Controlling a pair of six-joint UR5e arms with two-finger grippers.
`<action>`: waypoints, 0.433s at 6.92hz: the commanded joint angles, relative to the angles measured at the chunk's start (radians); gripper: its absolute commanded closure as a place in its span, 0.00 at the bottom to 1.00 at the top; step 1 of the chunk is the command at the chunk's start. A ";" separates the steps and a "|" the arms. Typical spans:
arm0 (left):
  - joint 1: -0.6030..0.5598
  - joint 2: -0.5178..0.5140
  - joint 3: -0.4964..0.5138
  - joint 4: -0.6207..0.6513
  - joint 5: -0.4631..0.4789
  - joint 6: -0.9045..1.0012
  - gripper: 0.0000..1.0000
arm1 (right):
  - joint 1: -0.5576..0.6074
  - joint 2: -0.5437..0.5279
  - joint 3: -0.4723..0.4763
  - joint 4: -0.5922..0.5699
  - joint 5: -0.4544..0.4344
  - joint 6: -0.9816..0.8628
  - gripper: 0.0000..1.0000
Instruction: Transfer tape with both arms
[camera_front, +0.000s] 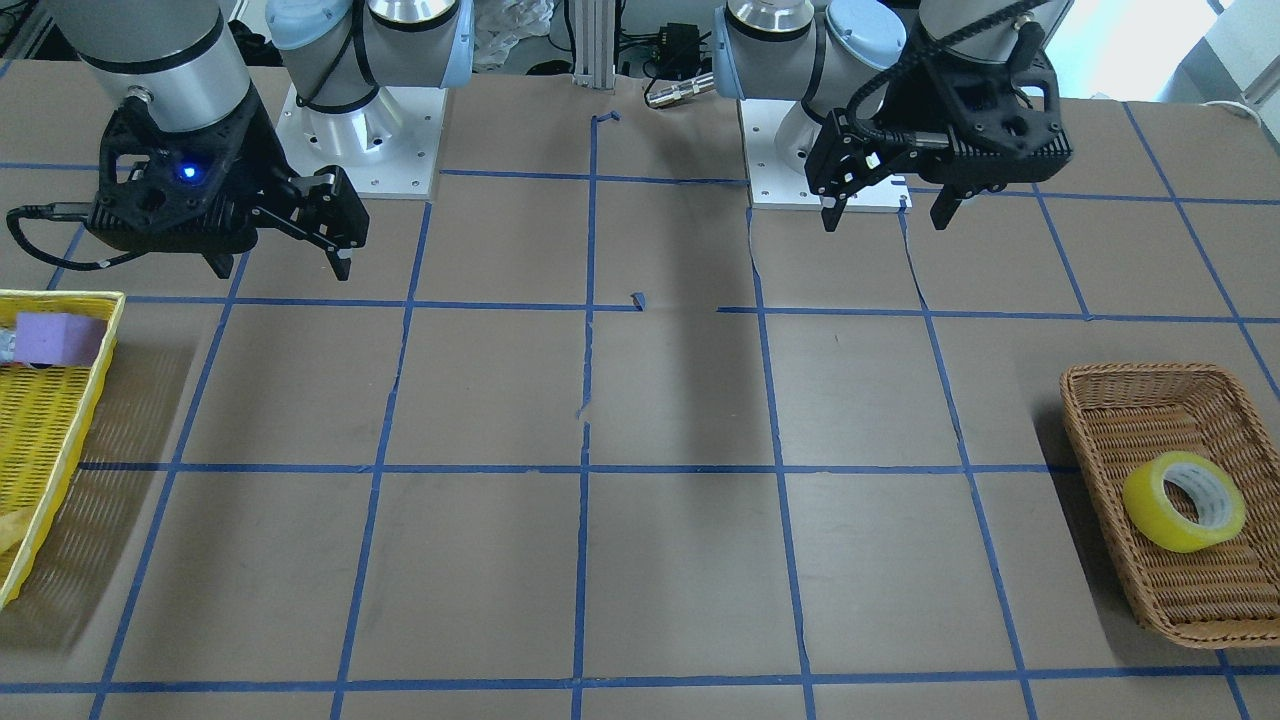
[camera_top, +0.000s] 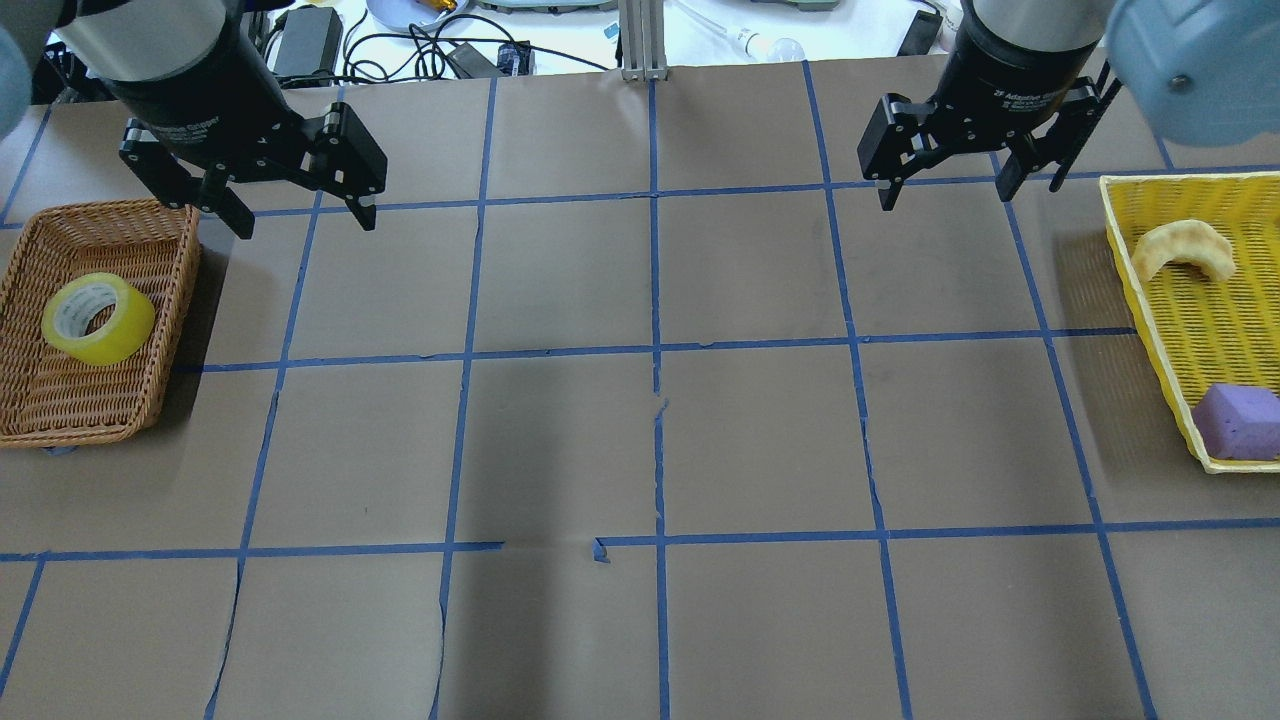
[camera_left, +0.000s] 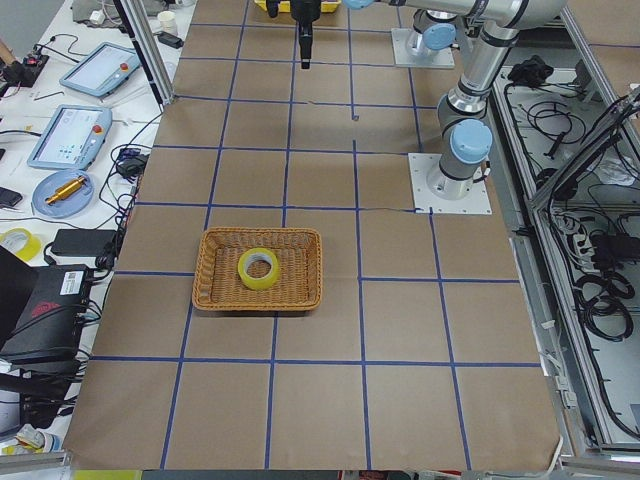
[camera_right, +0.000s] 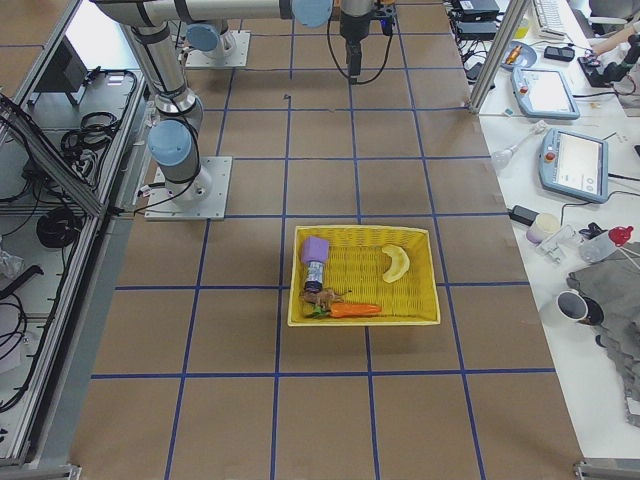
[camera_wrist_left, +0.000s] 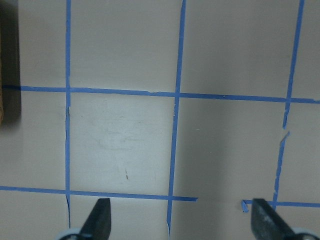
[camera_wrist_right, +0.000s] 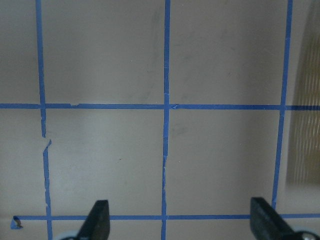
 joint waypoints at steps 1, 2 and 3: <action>-0.010 0.009 -0.036 0.078 -0.004 0.008 0.00 | -0.001 0.001 0.001 0.000 -0.005 0.001 0.00; -0.012 0.009 -0.039 0.077 -0.007 0.008 0.00 | -0.001 0.001 0.001 0.001 -0.003 0.001 0.00; -0.012 0.009 -0.042 0.075 -0.007 0.020 0.00 | -0.001 0.001 0.001 -0.002 0.012 0.001 0.00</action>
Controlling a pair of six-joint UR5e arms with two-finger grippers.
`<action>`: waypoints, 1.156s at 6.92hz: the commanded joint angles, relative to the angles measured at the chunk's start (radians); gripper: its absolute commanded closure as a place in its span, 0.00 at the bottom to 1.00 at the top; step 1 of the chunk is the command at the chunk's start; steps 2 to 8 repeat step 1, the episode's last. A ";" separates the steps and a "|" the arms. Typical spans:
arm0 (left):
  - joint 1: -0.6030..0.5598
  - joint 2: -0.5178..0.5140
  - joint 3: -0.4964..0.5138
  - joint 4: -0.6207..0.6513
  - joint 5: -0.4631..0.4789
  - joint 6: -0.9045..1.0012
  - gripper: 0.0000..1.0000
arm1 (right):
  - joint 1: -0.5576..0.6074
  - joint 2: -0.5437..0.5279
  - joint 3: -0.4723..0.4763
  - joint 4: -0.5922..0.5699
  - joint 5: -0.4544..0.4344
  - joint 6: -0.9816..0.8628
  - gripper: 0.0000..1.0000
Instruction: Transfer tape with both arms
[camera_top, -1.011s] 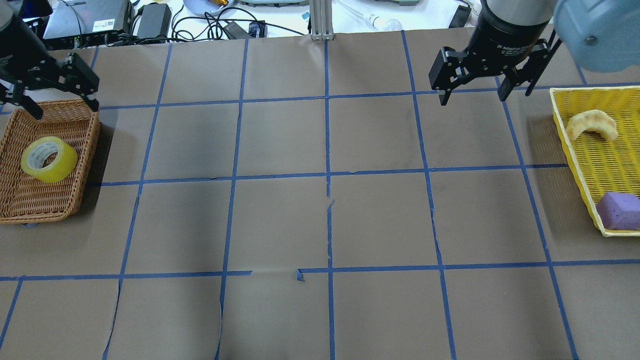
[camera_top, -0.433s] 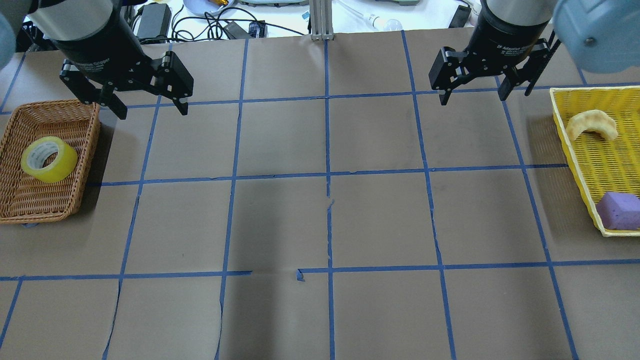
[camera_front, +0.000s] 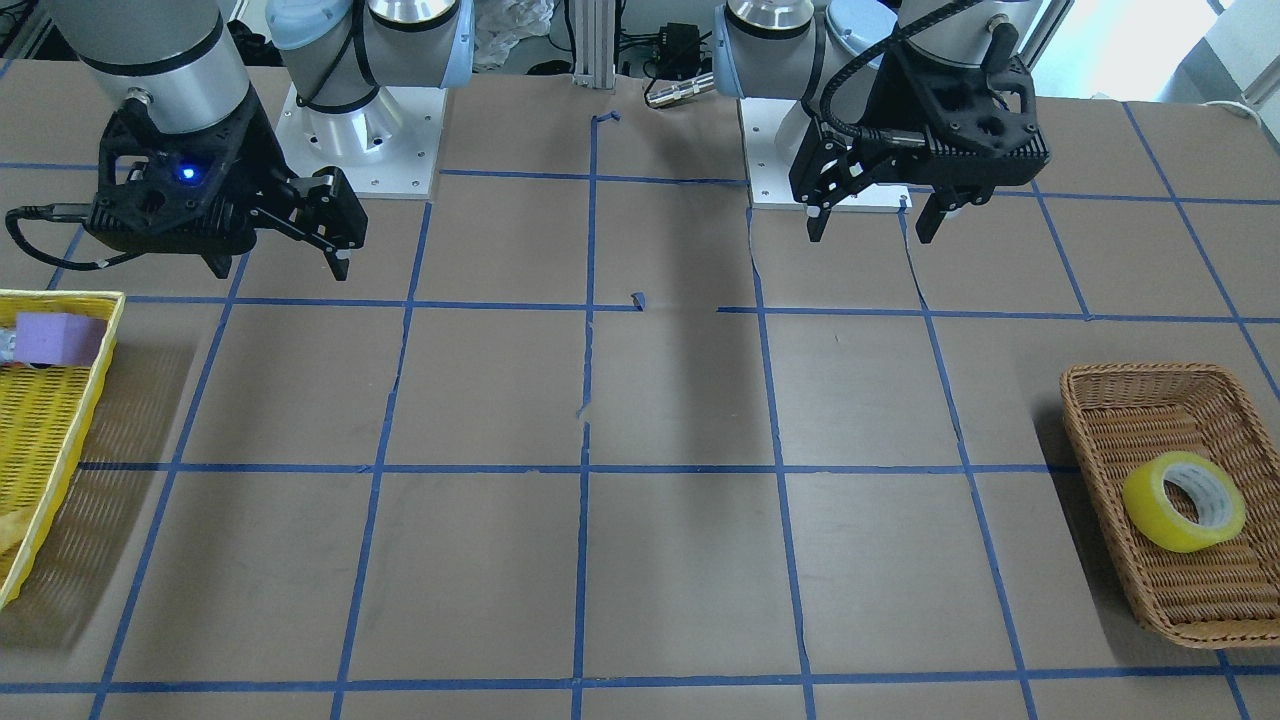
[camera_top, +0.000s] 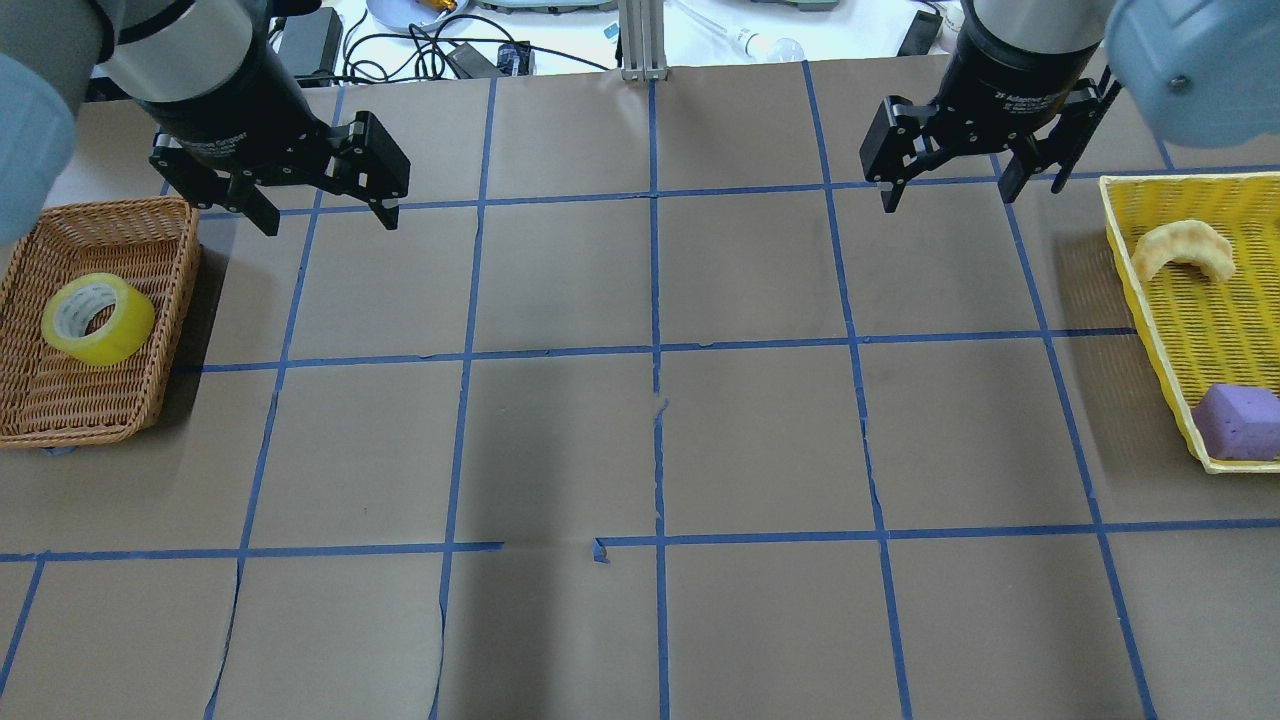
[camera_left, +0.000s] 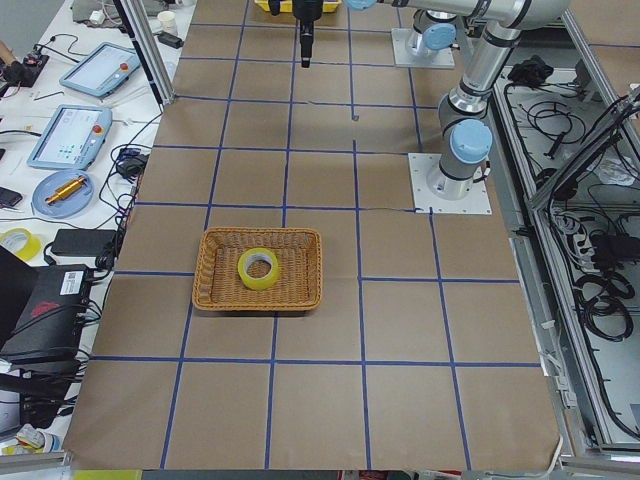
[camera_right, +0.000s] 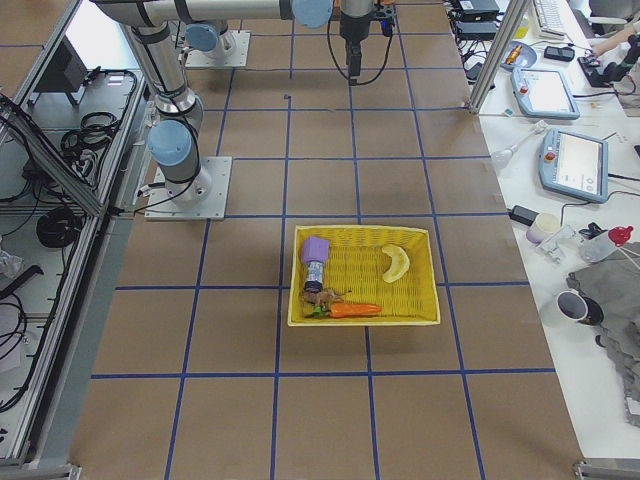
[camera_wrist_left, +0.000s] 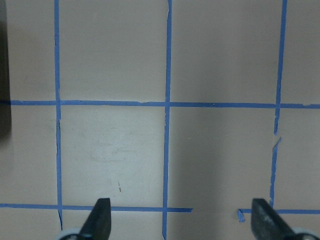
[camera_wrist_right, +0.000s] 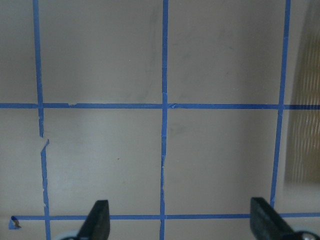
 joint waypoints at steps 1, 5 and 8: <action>-0.001 -0.003 -0.005 0.003 0.000 0.014 0.00 | 0.000 0.000 0.000 0.001 0.000 0.002 0.00; -0.001 -0.003 -0.005 0.003 0.000 0.014 0.00 | 0.000 0.000 0.000 0.001 0.000 0.002 0.00; -0.001 -0.003 -0.005 0.003 0.000 0.014 0.00 | 0.000 0.000 0.000 0.001 0.000 0.002 0.00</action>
